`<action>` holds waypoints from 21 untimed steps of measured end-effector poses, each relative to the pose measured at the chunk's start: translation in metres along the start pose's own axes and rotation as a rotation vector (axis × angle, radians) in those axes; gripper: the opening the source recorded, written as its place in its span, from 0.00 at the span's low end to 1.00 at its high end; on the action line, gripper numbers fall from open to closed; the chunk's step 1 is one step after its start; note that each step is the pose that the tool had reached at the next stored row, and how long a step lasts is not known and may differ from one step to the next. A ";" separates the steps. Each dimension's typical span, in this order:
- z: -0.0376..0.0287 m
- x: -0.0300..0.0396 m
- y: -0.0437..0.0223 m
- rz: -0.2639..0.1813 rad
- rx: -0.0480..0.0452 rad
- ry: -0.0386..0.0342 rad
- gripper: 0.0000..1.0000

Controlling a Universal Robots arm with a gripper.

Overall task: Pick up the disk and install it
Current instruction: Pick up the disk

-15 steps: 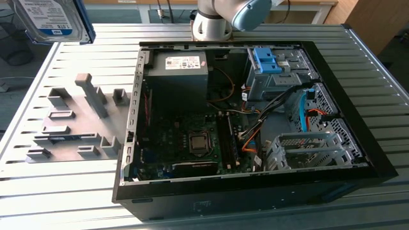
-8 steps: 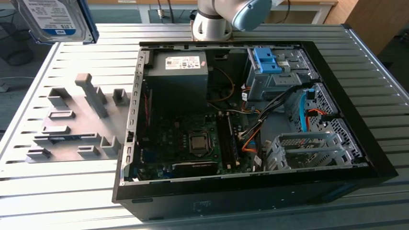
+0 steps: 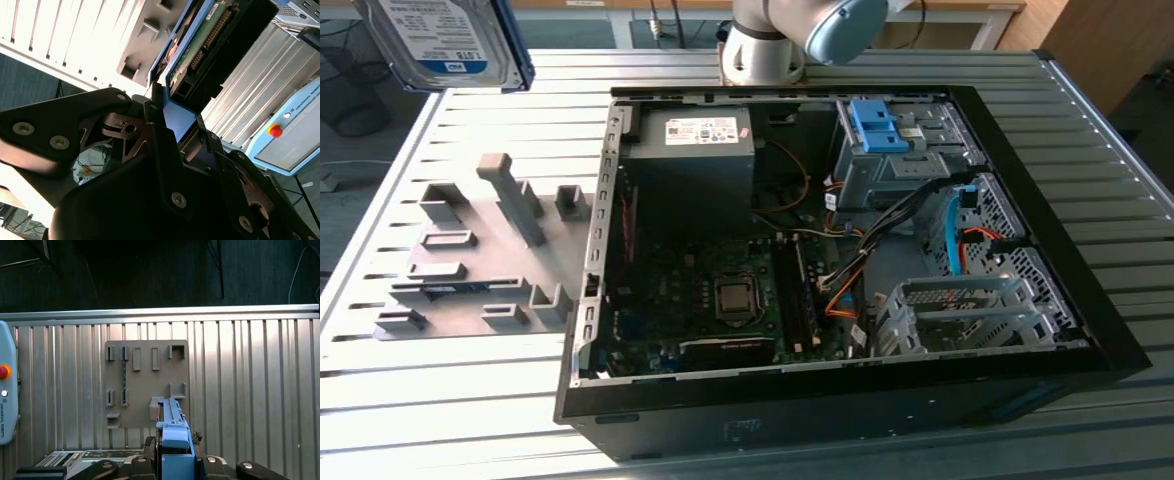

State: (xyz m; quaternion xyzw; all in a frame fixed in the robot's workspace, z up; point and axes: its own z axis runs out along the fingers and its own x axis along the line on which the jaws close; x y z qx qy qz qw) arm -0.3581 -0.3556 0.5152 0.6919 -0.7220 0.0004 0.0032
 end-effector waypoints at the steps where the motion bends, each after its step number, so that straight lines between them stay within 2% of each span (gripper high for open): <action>1: 0.0000 0.0000 -0.0006 0.000 -0.0001 0.0001 0.36; 15: 0.0000 -0.0005 -0.0101 0.000 0.0000 0.0000 0.36; 21: 0.0000 -0.0007 -0.0168 0.000 -0.0001 0.0000 0.36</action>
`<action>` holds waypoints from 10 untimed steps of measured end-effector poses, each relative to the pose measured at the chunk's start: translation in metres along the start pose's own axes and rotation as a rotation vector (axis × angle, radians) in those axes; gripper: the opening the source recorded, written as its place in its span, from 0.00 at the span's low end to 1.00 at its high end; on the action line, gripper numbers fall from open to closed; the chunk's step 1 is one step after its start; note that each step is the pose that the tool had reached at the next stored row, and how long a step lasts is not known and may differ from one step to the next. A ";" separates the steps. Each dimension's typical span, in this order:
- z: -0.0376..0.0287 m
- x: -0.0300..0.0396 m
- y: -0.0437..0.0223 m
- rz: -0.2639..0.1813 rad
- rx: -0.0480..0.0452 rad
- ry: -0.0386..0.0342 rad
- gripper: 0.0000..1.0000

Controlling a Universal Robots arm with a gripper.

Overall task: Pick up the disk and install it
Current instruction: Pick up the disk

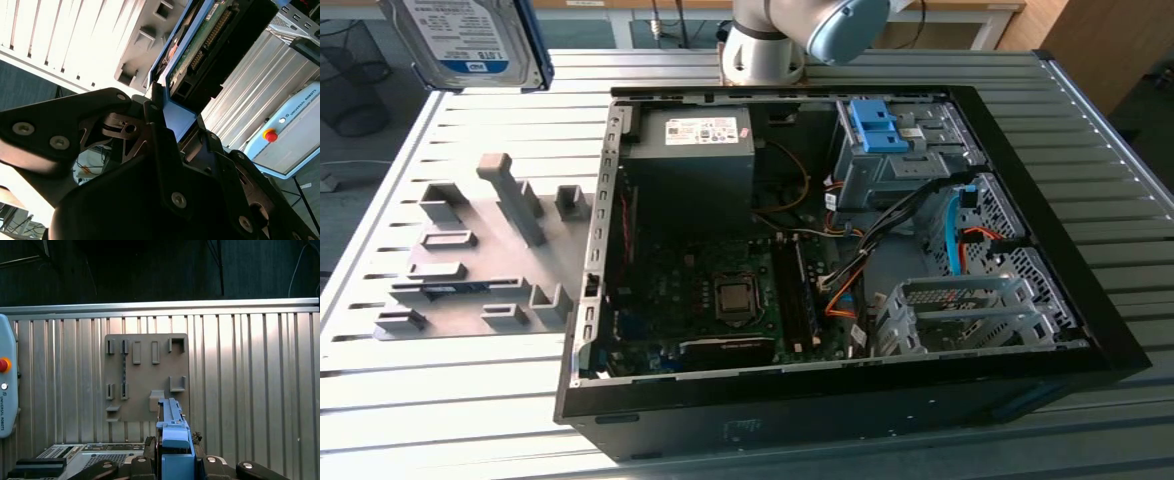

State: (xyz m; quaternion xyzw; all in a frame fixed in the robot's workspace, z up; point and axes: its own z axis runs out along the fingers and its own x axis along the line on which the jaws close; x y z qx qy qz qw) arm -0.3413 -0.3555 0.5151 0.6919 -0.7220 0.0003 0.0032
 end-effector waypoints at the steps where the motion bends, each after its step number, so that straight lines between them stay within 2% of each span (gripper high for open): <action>1: 0.0000 -0.0001 -0.0013 0.000 0.0000 0.0000 0.36; 10: 0.0001 -0.0006 -0.0140 0.000 0.0000 0.0000 0.36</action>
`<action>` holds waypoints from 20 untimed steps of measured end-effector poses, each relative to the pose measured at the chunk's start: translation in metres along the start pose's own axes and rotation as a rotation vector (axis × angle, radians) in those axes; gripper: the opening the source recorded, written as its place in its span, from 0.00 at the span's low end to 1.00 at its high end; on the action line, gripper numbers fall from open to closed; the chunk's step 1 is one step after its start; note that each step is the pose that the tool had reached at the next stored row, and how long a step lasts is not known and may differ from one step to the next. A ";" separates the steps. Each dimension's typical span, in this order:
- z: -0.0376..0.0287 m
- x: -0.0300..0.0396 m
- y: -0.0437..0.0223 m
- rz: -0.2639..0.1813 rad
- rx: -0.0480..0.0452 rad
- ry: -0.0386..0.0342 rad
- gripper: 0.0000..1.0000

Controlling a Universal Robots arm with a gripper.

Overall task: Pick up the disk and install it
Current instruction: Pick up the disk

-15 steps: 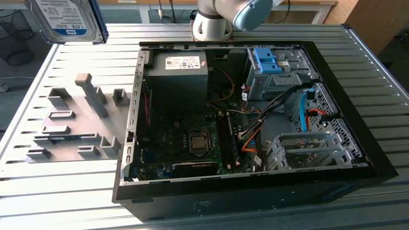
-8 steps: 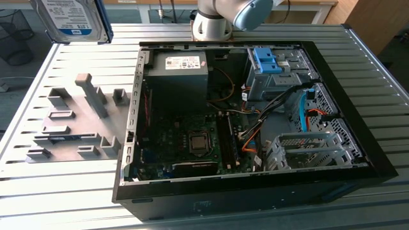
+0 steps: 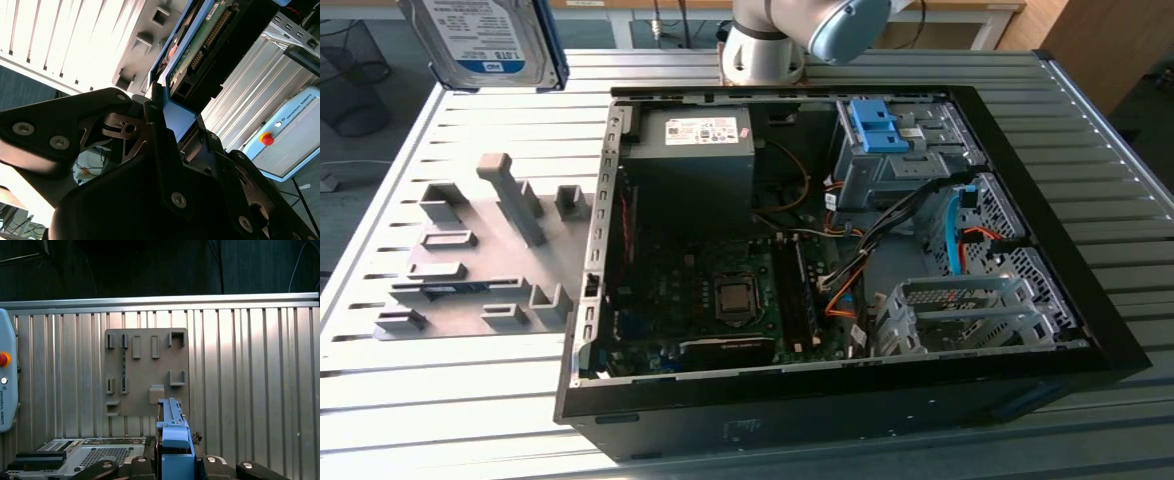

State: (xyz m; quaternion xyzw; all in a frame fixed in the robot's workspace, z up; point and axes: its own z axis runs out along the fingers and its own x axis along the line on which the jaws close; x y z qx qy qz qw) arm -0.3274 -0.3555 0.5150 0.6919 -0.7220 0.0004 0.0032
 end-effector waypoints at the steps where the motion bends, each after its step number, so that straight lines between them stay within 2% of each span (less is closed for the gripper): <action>1: 0.0000 -0.0001 -0.0010 0.000 0.0000 0.0000 0.36; 12: 0.0001 -0.0007 -0.0173 0.000 0.0000 0.0000 0.36; 20: 0.0000 -0.0011 -0.0267 0.000 0.0000 0.0000 0.36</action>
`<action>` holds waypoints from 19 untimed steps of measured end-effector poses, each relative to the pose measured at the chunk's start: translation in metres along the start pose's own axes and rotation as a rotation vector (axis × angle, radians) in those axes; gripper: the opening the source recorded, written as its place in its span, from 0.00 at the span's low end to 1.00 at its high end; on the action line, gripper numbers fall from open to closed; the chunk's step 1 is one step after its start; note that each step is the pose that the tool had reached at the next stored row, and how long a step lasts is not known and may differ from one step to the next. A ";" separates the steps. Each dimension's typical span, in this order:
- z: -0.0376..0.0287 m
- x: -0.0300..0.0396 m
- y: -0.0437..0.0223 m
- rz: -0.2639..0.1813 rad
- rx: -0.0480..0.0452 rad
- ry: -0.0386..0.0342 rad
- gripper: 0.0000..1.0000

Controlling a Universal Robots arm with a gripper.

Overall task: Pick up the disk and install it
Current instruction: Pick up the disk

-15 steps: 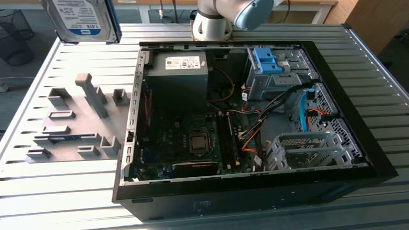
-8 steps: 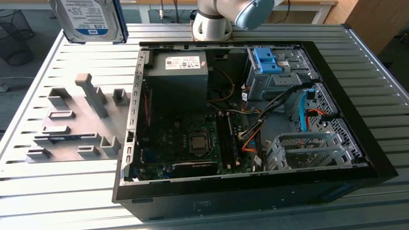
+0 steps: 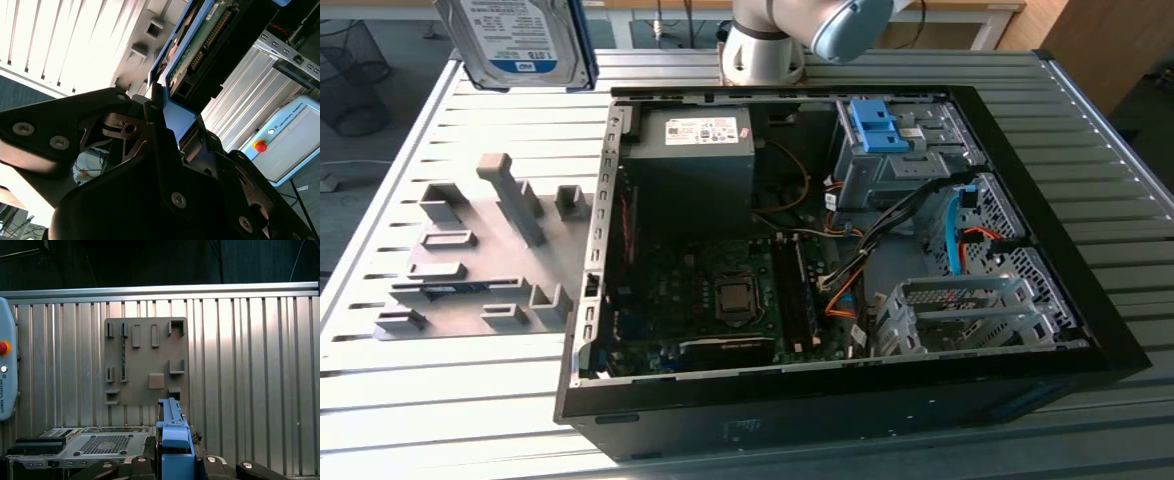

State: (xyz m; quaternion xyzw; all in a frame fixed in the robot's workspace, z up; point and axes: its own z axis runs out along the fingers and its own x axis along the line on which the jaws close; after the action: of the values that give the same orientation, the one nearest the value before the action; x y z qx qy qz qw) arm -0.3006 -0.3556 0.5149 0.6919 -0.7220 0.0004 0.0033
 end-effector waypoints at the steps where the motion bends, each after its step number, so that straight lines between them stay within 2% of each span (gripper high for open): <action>1: 0.0000 0.0000 -0.0010 0.000 0.0000 0.0000 0.36; 19: 0.0002 -0.0007 -0.0168 0.000 0.0000 0.0000 0.36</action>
State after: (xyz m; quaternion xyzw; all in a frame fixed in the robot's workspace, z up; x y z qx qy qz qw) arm -0.2838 -0.3555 0.5146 0.6919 -0.7220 0.0004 0.0032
